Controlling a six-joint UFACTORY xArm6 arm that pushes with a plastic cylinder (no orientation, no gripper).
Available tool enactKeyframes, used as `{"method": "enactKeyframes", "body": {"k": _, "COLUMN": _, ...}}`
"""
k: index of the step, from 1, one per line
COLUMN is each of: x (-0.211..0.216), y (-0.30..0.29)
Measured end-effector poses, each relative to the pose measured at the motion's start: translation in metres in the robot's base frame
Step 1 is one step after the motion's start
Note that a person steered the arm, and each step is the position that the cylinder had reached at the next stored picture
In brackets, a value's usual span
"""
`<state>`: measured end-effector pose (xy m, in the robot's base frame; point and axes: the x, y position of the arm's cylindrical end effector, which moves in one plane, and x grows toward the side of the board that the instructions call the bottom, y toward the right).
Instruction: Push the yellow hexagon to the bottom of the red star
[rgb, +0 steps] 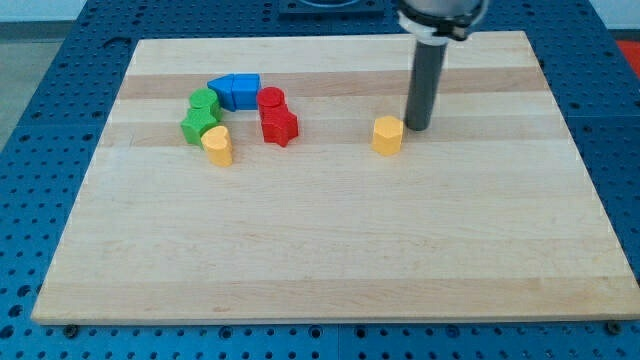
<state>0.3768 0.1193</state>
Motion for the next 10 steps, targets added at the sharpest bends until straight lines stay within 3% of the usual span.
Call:
{"method": "enactKeyframes", "body": {"k": 1, "x": 0.008, "y": -0.002}}
{"method": "enactKeyframes", "body": {"k": 4, "x": 0.033, "y": -0.102}}
{"method": "enactKeyframes", "body": {"k": 6, "x": 0.038, "y": -0.067}}
{"method": "enactKeyframes", "body": {"k": 8, "x": 0.05, "y": -0.124}}
{"method": "enactKeyframes", "body": {"k": 10, "x": 0.09, "y": -0.108}}
